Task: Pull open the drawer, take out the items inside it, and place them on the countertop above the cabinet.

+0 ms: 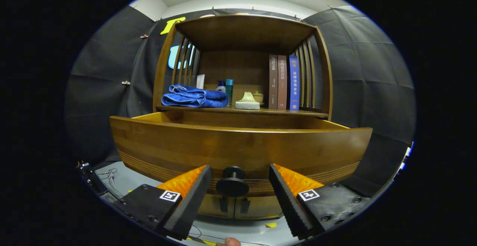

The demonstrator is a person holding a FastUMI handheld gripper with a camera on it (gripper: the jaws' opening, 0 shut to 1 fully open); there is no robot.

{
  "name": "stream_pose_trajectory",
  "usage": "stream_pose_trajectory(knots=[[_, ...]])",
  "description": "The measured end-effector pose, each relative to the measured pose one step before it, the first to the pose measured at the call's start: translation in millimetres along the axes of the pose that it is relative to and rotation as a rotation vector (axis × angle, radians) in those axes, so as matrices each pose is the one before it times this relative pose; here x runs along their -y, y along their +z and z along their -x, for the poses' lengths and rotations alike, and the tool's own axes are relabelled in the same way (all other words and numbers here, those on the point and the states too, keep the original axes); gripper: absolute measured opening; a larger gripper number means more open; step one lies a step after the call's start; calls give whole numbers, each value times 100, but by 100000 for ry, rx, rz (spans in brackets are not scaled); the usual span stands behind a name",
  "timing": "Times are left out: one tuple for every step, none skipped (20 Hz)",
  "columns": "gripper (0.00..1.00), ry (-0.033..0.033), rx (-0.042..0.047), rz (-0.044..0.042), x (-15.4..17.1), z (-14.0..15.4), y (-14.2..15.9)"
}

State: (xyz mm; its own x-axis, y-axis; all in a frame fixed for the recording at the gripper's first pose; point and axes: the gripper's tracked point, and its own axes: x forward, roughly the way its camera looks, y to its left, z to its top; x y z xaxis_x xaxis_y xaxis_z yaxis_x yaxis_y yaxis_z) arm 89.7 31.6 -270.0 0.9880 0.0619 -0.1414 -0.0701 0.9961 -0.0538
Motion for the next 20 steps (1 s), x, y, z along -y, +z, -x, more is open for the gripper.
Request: stream_pose_trajectory(knots=[[99,-714,1361,1017,81,-178,126],[98,-911,-13,-303,18,-159,28],[98,-627,-302,89,-182,77,-35],[98,-161,-359,1558,-92,87,101],[98,-4,-121,1568,53,-15,87],[98,-46,106,965,-57,-288,281],[97,70,-1068,814,102,-413,-137],[97,140,-577,-239,55,-582,182],[97,68,16,-1138,-66,-669,407],[97,128,1106,-1136,-80,-730,532],[97,106,-2464,-1184,-121,-684,-426],[98,-114,1469,-581,-9,-592,444],[98,22,-206,-291,-12,-969,-178],[98,-48,177,-125,-61,-680,134],[98,1,21,265,-91,-659,94],[99,-37,-15,272,-3,-627,73],[99,-33,62,-7,33,-683,83],[99,-63,-161,46,-51,-708,82],[99,-10,-78,-131,32,-624,23],[99,88,-216,-277,3,-744,103]])
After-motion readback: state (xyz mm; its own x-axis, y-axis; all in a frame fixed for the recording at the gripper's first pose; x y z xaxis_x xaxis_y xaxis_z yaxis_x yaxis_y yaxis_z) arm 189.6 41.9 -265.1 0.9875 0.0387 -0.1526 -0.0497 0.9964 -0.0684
